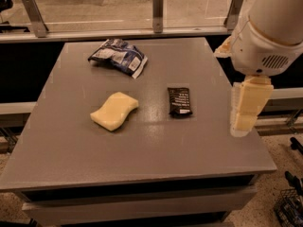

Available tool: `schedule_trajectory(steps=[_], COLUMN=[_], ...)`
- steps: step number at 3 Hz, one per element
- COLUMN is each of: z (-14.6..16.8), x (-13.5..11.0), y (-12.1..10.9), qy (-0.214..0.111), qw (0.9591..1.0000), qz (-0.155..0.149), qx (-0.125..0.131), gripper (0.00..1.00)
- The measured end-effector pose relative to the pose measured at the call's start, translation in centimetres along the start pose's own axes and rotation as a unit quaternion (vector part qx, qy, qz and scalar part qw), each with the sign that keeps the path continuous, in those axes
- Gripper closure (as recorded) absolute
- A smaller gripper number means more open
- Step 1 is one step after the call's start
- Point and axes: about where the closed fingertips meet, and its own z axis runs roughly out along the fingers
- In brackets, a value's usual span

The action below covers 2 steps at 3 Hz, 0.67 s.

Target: Pick sponge

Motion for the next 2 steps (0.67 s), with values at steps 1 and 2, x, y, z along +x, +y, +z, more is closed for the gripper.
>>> schedule_trajectory(steps=[1, 2], z=[1.1, 2.1], x=[-1.7, -3.4], y=[-0.9, -2.0], qy=[0.001, 0.000], qw=[0.9994, 0.9973], qz=[-0.033, -0.066], qx=[-0.015, -0.031], gripper=[0.00, 0.00])
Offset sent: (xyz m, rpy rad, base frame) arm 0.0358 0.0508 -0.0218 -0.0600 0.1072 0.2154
